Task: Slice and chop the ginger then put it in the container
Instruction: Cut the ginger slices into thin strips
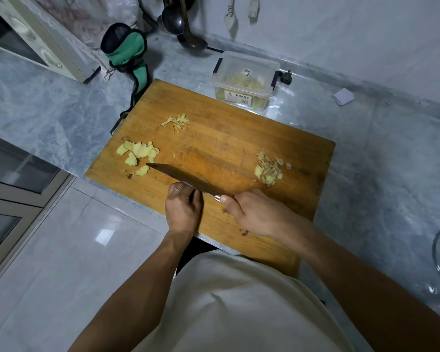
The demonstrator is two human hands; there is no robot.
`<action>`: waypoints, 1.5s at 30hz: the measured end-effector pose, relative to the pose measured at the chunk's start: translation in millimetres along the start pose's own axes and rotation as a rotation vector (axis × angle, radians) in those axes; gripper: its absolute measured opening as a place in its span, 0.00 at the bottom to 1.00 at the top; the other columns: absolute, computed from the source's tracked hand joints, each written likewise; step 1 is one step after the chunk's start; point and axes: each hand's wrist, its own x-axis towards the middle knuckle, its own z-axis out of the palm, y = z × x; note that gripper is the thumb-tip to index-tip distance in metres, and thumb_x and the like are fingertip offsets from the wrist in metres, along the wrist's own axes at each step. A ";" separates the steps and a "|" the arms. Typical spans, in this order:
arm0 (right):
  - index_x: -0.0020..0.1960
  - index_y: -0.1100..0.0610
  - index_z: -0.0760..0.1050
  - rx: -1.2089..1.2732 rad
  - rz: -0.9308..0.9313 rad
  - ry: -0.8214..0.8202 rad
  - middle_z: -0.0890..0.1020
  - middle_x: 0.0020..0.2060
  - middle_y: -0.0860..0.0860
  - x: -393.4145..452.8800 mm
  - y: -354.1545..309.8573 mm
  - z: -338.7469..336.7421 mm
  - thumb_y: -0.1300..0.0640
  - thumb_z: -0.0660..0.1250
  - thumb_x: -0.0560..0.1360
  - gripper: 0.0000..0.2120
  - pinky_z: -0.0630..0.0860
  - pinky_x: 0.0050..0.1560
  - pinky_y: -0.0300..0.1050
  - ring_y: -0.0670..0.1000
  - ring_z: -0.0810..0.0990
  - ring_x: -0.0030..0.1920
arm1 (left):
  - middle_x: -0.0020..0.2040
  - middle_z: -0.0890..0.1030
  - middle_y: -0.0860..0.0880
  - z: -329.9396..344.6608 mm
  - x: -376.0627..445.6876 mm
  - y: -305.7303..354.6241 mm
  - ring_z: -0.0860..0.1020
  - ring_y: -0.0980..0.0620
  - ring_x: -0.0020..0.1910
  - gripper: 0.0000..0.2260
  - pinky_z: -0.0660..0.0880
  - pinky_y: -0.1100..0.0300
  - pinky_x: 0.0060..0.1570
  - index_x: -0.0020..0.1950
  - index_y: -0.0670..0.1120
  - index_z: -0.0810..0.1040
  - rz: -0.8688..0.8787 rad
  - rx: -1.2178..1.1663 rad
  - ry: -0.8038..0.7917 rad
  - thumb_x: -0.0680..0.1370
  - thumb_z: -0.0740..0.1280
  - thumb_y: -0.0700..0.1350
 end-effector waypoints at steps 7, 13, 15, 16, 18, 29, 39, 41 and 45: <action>0.40 0.57 0.76 -0.066 -0.051 -0.018 0.81 0.37 0.57 1.6 -2.2 -8.3 0.38 0.47 0.84 0.31 0.81 0.42 0.55 0.57 0.82 0.41 | 0.39 0.80 0.40 -0.8 1.2 0.9 0.77 0.40 0.42 0.04 0.70 0.57 0.39 0.41 0.36 0.82 -0.014 0.014 -0.016 0.72 0.67 0.35; 0.32 0.49 0.67 -0.017 -0.063 -0.066 0.74 0.30 0.50 8.0 -2.0 -14.5 0.40 0.49 0.85 0.26 0.69 0.33 0.45 0.49 0.74 0.30 | 0.40 0.82 0.41 -4.3 2.3 2.5 0.77 0.41 0.42 0.02 0.63 0.67 0.40 0.43 0.37 0.83 -0.010 0.002 -0.023 0.73 0.71 0.31; 0.32 0.50 0.68 -0.003 -0.068 -0.064 0.75 0.30 0.50 11.1 1.4 -12.8 0.39 0.49 0.84 0.27 0.75 0.37 0.48 0.51 0.77 0.32 | 0.40 0.82 0.41 -4.2 2.5 3.1 0.77 0.41 0.43 0.02 0.63 0.68 0.41 0.43 0.37 0.83 -0.008 -0.002 -0.029 0.73 0.71 0.31; 0.32 0.50 0.69 0.011 -0.074 -0.064 0.76 0.30 0.50 10.8 2.4 -11.0 0.39 0.49 0.84 0.27 0.76 0.39 0.50 0.51 0.77 0.33 | 0.41 0.82 0.41 -4.5 2.4 3.0 0.78 0.41 0.43 0.03 0.64 0.68 0.42 0.44 0.37 0.83 -0.005 0.002 -0.036 0.73 0.71 0.31; 0.33 0.52 0.70 0.030 -0.086 -0.059 0.76 0.31 0.52 8.2 4.6 -5.4 0.40 0.49 0.85 0.27 0.76 0.40 0.52 0.52 0.77 0.33 | 0.43 0.83 0.40 -5.3 2.5 2.1 0.78 0.41 0.45 0.03 0.69 0.63 0.44 0.45 0.37 0.83 -0.007 0.023 -0.058 0.73 0.71 0.32; 0.45 0.59 0.75 0.053 0.149 -0.075 0.82 0.39 0.54 20.3 1.6 -27.5 0.33 0.46 0.83 0.33 0.76 0.44 0.45 0.53 0.81 0.38 | 0.48 0.84 0.42 -14.1 11.4 -5.7 0.80 0.41 0.47 0.09 0.77 0.56 0.46 0.52 0.39 0.85 0.106 0.046 -0.154 0.74 0.71 0.34; 0.28 0.57 0.59 0.003 0.043 0.067 0.62 0.23 0.51 12.8 -1.4 -16.5 0.35 0.50 0.83 0.33 0.62 0.31 0.45 0.51 0.63 0.23 | 0.51 0.84 0.42 -6.2 8.9 -3.3 0.79 0.42 0.52 0.08 0.78 0.53 0.48 0.55 0.40 0.84 0.018 0.049 -0.136 0.78 0.70 0.40; 0.28 0.57 0.59 -0.005 0.024 0.075 0.62 0.23 0.51 11.1 -0.5 -16.5 0.35 0.50 0.83 0.33 0.61 0.31 0.46 0.51 0.63 0.24 | 0.52 0.83 0.41 -4.8 7.4 -3.3 0.79 0.41 0.52 0.09 0.79 0.53 0.48 0.55 0.40 0.84 -0.001 0.057 -0.144 0.77 0.70 0.39; 0.28 0.57 0.61 -0.036 0.001 0.086 0.65 0.24 0.52 9.4 -1.2 -16.3 0.36 0.50 0.83 0.33 0.63 0.31 0.47 0.52 0.66 0.25 | 0.50 0.83 0.40 -4.5 5.2 -1.0 0.79 0.39 0.51 0.09 0.79 0.52 0.45 0.54 0.39 0.84 0.001 0.052 -0.125 0.76 0.70 0.37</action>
